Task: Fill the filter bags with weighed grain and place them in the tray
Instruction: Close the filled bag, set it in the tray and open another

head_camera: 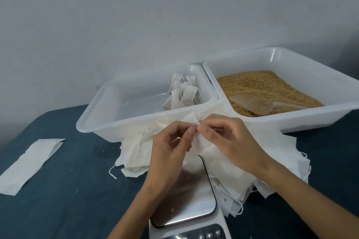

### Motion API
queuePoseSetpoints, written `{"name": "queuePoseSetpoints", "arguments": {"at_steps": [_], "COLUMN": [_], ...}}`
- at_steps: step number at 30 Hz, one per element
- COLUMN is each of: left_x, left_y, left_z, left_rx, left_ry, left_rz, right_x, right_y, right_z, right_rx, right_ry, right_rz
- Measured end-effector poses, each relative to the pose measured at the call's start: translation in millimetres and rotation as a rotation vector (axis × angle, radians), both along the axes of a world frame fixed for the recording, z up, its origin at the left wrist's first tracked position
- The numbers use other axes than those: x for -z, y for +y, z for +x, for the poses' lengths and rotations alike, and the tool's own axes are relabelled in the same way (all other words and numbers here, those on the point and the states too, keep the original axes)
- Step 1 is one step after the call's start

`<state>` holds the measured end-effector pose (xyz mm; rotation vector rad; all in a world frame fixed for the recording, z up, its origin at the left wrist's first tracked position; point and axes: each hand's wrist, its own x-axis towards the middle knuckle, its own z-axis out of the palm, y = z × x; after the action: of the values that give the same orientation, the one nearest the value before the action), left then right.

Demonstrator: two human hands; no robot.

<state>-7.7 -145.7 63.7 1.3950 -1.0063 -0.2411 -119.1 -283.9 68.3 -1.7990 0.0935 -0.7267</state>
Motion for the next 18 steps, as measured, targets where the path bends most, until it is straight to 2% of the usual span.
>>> {"name": "queuePoseSetpoints", "arguments": {"at_steps": [2, 5, 8, 10, 12, 15, 16, 18], "left_x": [1.1, 3.3, 1.1, -1.7, -1.4, 0.4, 0.8, 1.1], "left_y": [0.8, -1.1, -1.5, -0.3, 0.6, -0.2, -0.9, -1.1], "left_z": [-0.4, -0.7, 3.0, 5.1, 4.1, 2.3, 2.1, 1.6], "left_rx": [0.005, -0.122, -0.202, -0.088, -0.016, -0.092, -0.111, -0.121], "left_ry": [-0.028, -0.014, 0.118, 0.253, 0.325, 0.271, 0.240, 0.207], "left_rz": [0.005, -0.018, -0.002, 0.032, 0.032, -0.027, -0.039, -0.055], "right_x": [-0.3, -2.5, -6.6, -7.8, -7.3, -0.8, 0.4, 2.3], "right_y": [-1.6, -7.4, -10.1, -9.4, -7.6, -8.2, -8.2, -8.5], "right_z": [0.5, 0.1, -3.0, -3.3, -1.9, -0.9, -1.0, -1.3], "right_rx": [0.016, 0.056, -0.025, -0.053, 0.041, 0.365, 0.398, 0.327], "right_ry": [0.024, -0.028, -0.096, -0.106, -0.102, -0.089, -0.100, -0.119], "right_rz": [0.016, 0.103, 0.369, 0.459, 0.309, -0.111, -0.151, -0.097]}}
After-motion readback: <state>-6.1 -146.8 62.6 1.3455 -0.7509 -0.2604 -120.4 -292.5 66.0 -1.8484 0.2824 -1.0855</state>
